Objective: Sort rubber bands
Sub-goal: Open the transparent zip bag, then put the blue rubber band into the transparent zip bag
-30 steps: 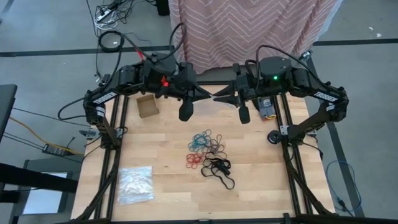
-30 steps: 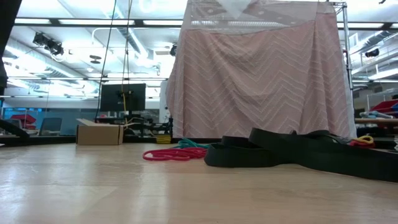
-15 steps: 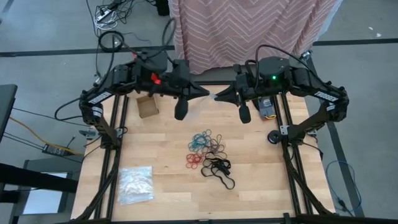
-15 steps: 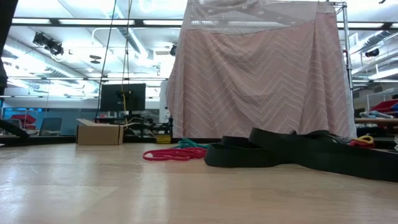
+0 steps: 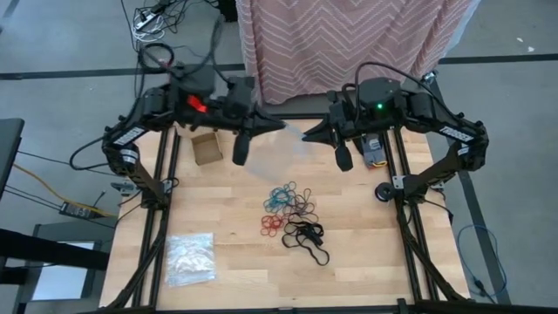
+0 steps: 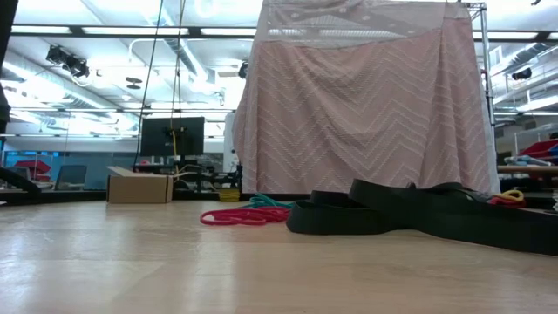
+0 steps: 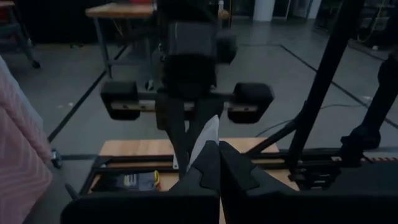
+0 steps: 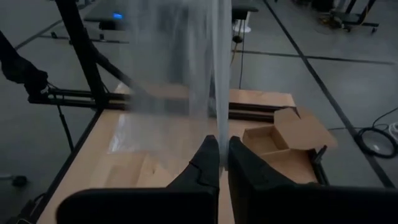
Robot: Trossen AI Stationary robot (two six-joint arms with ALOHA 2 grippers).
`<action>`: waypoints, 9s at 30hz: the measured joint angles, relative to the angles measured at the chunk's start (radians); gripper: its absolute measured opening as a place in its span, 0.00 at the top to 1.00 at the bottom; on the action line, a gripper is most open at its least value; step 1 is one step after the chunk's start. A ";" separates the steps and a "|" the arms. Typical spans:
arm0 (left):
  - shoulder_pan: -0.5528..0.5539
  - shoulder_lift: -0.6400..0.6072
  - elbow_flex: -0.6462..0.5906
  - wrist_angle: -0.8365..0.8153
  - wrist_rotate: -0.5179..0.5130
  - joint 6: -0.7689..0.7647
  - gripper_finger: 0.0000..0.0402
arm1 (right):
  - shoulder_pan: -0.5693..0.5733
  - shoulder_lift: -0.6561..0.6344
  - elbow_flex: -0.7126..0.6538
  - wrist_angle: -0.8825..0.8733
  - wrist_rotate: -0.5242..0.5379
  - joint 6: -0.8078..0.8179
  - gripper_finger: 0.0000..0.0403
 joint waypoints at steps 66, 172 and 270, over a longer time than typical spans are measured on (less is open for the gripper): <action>0.079 0.116 0.001 -0.396 0.005 -0.081 0.46 | -0.084 0.061 -0.001 -0.118 -0.069 -0.131 1.00; 0.154 0.044 -0.753 0.303 0.190 0.073 1.00 | -0.048 -0.079 -0.548 0.112 0.003 0.202 1.00; 0.145 0.098 -1.403 0.672 0.248 -0.264 0.55 | -0.040 -0.346 -1.027 0.144 0.246 0.531 1.00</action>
